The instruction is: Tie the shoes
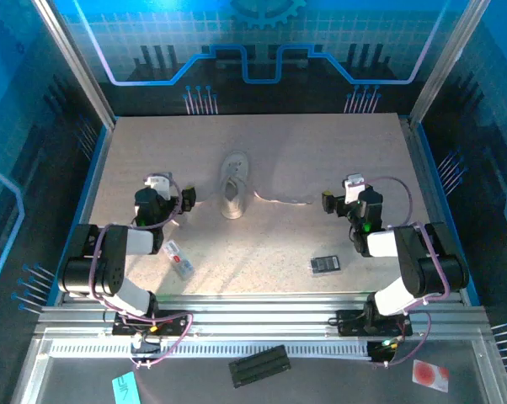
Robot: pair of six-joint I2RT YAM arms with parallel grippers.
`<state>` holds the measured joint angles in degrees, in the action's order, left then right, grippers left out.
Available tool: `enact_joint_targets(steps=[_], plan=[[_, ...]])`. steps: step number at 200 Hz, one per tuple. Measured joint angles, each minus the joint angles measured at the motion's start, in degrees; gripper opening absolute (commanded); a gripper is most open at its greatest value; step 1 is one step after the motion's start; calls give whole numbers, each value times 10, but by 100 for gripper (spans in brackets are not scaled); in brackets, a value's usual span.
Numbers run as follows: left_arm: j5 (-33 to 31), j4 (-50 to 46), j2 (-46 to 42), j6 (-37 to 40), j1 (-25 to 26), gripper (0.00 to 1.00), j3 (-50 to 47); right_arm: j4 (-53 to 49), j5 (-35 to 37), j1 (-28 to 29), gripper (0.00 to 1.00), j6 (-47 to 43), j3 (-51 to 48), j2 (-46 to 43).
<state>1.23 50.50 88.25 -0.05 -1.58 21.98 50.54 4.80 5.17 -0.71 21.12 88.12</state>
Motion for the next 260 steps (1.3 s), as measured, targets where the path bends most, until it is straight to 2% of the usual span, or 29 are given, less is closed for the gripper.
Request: enact_joint_targets(steps=[260], plan=[[0,0,0,0,0,99,0,-5,-23,-16,100,1,7,0]])
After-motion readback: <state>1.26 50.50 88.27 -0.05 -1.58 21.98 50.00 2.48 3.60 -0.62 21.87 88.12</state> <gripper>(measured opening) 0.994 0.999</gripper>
